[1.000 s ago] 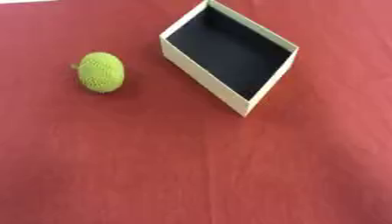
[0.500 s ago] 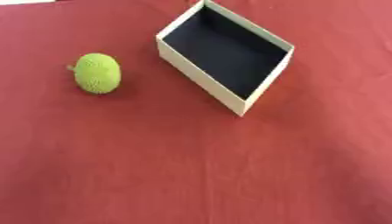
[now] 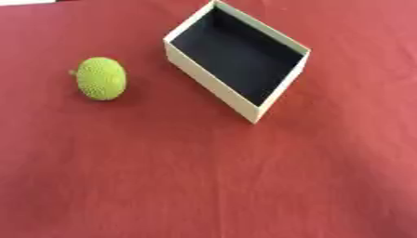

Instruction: Pick up objects on the table and place them in the box.

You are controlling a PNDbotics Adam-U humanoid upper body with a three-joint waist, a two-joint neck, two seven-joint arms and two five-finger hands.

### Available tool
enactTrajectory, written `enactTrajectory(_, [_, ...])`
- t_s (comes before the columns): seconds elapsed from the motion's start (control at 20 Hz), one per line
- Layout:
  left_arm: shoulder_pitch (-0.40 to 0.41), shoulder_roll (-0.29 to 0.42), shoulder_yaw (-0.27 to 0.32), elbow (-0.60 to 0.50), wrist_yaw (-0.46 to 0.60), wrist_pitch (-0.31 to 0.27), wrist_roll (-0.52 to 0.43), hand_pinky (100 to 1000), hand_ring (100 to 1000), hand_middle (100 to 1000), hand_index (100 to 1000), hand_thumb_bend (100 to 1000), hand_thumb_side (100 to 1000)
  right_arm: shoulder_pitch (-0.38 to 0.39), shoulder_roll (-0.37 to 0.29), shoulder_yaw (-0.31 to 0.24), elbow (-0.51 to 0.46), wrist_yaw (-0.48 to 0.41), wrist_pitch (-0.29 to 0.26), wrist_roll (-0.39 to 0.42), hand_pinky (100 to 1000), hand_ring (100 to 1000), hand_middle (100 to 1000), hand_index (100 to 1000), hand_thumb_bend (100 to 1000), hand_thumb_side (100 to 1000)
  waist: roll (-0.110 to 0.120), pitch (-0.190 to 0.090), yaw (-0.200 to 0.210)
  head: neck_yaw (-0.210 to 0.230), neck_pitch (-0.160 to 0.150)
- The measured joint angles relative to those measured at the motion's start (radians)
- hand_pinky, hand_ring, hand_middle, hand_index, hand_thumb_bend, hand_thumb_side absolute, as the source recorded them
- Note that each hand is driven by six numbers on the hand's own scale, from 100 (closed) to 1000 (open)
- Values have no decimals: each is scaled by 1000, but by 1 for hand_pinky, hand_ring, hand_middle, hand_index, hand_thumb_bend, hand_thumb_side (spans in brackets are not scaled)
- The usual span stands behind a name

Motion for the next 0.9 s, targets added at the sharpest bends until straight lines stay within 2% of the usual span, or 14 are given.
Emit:
enactTrajectory(0.3, [-36,70,-121,29,-141,-9,85,825,800,816,942,235,693,0,0,6,0,-5,1,8,796,770,584,755,100,595,12,-6,-7,1,0])
enactTrajectory(0.5, [-78,73,-182,40,-229,-9,118,832,811,823,951,283,659,0,0,7,0,-8,2,11,797,770,584,755,100,598,13,-6,-13,6,0])
enactTrajectory(0.9, [-199,69,-266,92,-352,-9,121,842,827,842,950,299,648,0,0,13,0,-11,5,17,797,771,583,755,100,602,17,-10,-18,22,-1])
